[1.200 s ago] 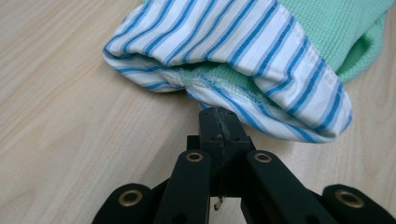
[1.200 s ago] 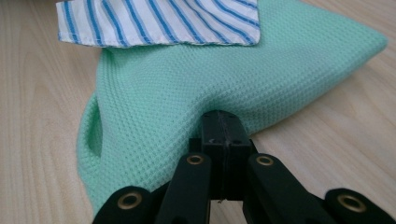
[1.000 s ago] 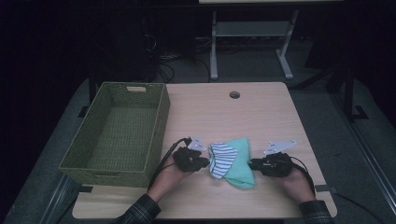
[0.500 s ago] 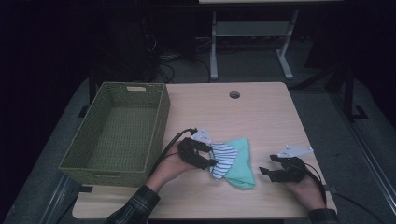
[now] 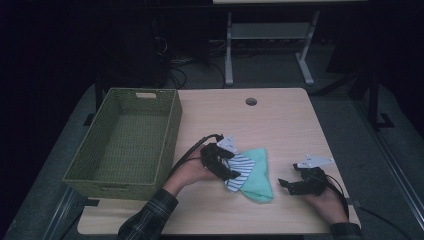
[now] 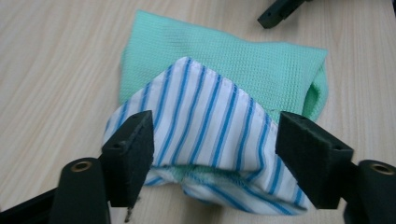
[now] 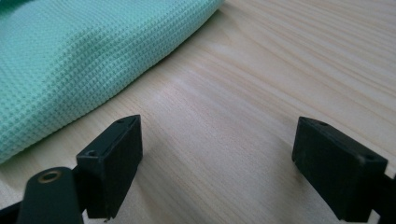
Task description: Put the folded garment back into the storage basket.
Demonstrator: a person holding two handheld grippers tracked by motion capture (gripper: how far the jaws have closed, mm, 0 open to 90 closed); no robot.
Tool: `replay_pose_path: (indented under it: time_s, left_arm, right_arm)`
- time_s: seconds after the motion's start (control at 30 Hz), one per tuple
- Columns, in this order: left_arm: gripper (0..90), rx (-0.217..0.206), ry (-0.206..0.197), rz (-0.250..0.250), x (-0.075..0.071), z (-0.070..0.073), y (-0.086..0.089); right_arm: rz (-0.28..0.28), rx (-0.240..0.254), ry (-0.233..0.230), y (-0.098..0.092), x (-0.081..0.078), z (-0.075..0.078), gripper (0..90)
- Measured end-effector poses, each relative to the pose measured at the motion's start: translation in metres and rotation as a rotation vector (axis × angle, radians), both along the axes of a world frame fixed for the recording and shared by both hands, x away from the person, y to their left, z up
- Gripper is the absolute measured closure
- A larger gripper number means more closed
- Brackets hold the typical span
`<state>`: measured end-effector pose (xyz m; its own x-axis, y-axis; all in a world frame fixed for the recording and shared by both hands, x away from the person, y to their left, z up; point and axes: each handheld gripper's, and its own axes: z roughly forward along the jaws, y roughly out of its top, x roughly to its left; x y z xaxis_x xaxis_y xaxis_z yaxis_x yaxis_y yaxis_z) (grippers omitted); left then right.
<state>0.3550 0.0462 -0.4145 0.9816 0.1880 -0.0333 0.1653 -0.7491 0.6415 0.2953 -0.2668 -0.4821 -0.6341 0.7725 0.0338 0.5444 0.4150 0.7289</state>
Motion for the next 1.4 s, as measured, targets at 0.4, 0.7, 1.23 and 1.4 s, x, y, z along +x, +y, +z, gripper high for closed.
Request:
replay_pose_path:
  time_s: [0.4, 0.7, 1.23, 1.4]
  left_arm:
    - [16.5, 0.09, -0.011, -0.097, 0.001, -0.019, -0.028]
    - [14.2, 0.147, -0.001, -0.119, 0.004, -0.039, -0.032]
    - [25.0, 0.163, -0.012, -0.096, 0.004, -0.04, -0.027]
    - [45.0, 0.168, -0.013, -0.09, 0.004, -0.037, -0.026]
  right_arm:
    - [-0.003, 0.001, 0.003, 0.0, 0.0, 0.0, 15.0]
    - [-0.001, 0.0, 0.001, 0.0, 0.0, 0.0, 14.9]
    - [-0.002, 0.0, 0.001, 0.0, 0.0, 0.0, 14.9]
    - [-0.002, 0.0, 0.001, 0.0, 0.0, 0.0, 14.9]
